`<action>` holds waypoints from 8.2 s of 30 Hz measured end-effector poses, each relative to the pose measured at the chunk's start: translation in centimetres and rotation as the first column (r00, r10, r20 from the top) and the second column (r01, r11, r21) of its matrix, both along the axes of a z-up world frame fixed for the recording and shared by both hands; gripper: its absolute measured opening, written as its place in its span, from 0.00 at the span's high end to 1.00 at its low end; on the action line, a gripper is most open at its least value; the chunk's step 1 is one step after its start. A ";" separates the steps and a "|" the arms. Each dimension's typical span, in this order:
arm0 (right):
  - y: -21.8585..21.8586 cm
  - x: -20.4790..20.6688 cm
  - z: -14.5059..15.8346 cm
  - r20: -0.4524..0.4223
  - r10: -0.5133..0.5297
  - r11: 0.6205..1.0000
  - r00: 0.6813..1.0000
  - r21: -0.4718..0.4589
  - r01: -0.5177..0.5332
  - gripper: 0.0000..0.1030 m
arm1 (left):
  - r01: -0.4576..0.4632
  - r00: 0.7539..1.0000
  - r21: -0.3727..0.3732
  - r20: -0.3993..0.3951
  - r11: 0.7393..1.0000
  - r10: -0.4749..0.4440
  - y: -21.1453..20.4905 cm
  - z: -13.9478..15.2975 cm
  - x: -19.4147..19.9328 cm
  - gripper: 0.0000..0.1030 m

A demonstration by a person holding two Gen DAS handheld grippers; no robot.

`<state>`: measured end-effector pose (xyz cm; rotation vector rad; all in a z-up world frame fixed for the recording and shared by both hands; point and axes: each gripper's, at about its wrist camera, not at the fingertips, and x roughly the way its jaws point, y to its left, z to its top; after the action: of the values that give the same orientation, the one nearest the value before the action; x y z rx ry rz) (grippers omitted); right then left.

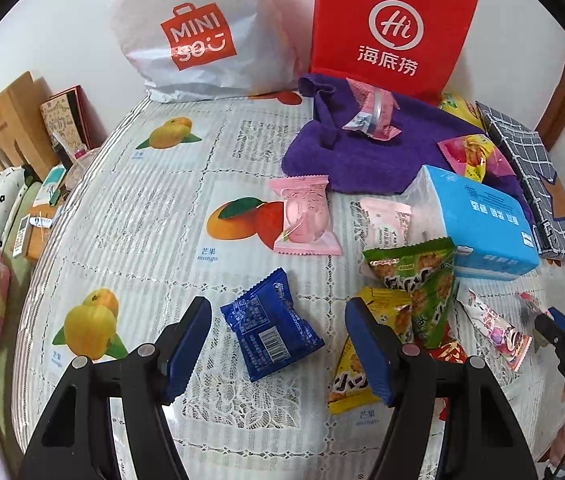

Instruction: Organize snacks

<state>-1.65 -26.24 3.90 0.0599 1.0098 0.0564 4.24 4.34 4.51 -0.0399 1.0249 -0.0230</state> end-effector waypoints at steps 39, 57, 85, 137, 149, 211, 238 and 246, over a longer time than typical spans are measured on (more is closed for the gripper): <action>0.2 1.9 -2.0 -0.014 0.021 0.999 1.000 -0.036 -0.022 0.58 | -0.015 0.993 0.007 -0.115 1.000 0.016 0.4 -4.7 2.0 0.34; 0.7 0.0 0.0 0.016 0.007 1.000 1.000 -0.008 -0.007 0.71 | 0.045 0.998 -0.074 -0.044 0.996 -0.048 0.5 -2.5 -0.1 0.62; 1.4 0.4 7.9 0.128 -0.031 0.999 0.991 0.021 0.029 0.71 | 0.180 0.981 -0.105 0.090 0.978 -0.171 -5.5 5.4 -0.4 0.62; 6.5 2.3 -2.0 -0.053 0.192 0.977 0.980 -0.087 -0.196 0.59 | 0.168 0.986 -0.119 0.039 0.979 -0.164 -4.8 3.7 1.7 0.61; 3.9 0.9 -1.2 -0.045 0.146 0.989 0.988 -0.027 -0.148 0.76 | 0.191 0.981 -0.125 0.058 0.974 -0.185 -5.6 4.3 1.0 0.61; -4.2 21.6 3.9 0.102 -0.056 0.998 0.993 -0.019 0.058 0.76 | 0.199 0.980 -0.084 -0.002 0.976 -0.200 -10.0 2.5 18.7 0.61; -3.9 23.9 0.6 0.004 -0.003 1.000 1.000 -0.024 0.004 0.72 | 0.199 0.976 -0.107 -0.069 0.974 -0.207 -10.9 -0.8 21.3 0.53; -3.8 22.2 3.4 0.063 0.005 0.999 0.998 -0.037 -0.002 0.45 | 0.183 0.982 -0.073 -0.022 0.980 -0.185 -10.5 1.1 20.1 0.38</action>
<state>20.53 -30.03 7.30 0.0225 0.9471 0.0423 24.32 -6.15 5.58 -0.0099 1.0537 -0.2285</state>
